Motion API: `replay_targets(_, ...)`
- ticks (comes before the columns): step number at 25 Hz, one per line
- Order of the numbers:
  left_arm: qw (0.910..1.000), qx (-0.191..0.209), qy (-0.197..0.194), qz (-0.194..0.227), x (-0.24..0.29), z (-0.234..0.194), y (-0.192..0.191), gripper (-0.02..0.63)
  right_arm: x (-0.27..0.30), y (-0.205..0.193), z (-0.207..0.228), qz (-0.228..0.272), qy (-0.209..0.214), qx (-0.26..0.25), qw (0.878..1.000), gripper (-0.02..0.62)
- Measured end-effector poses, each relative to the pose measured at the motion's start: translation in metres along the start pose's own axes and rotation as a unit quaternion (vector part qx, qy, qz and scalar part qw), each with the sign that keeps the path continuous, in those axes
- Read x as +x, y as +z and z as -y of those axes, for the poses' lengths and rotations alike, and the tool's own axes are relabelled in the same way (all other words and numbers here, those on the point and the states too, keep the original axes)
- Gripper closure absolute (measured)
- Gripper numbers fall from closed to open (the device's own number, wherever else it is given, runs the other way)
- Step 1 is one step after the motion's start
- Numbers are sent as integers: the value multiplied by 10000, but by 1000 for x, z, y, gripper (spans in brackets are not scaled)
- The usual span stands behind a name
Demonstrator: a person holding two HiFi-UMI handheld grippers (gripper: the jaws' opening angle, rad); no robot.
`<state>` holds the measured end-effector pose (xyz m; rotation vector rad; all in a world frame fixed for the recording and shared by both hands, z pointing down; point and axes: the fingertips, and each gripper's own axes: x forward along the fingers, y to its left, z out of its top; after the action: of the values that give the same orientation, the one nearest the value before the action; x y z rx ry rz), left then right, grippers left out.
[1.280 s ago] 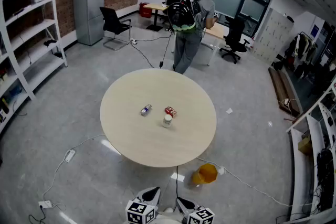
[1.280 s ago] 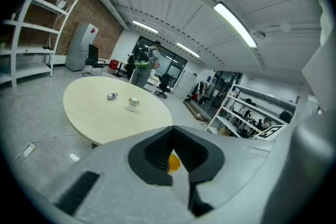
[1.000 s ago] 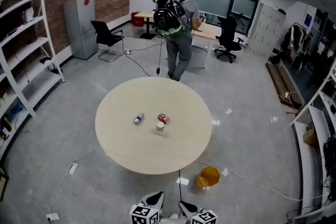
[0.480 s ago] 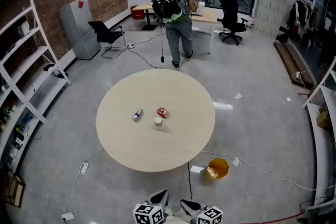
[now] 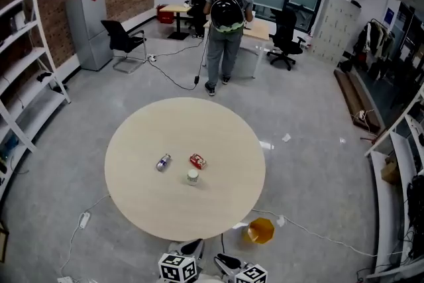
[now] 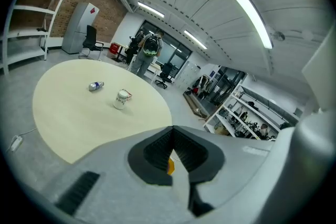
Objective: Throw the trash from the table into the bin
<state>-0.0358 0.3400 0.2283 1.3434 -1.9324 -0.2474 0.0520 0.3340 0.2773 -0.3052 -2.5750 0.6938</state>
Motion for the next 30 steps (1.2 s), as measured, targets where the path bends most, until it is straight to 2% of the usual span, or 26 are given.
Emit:
replay_targets(2,9999,2,-116,88,3,-19,30,600,22,18,12,80,-284,24,9996,514)
replay_targets(4,9997,-3,-209,152,4,-42,51,600,47,29,15,-29,-433,-196,9989,514)
replay_targets(8,9990,-115,-395,152,1,-91,74,600,104,50,-9,-311,-234,-530,9978,525)
replay_targets(13,9987,-376,-111,327,0,-125,105,600,141,93,-5,-539,-47,-865,9948,523)
replay_targets(17,9960,-697,151,536,0,-148,116,600,170,108,13,-833,181,-1212,9890,514)
replay_targets(20,9922,-810,301,901,0,-163,133,600,202,124,41,-972,268,-1643,9812,471)
replay_targets(25,9833,-1088,910,1140,-10,-176,130,600,251,149,72,-1159,467,-2290,9654,376)
replay_targets(30,9720,-1355,1424,1286,-27,-184,117,600,322,176,95,-1131,485,-2441,9619,241)
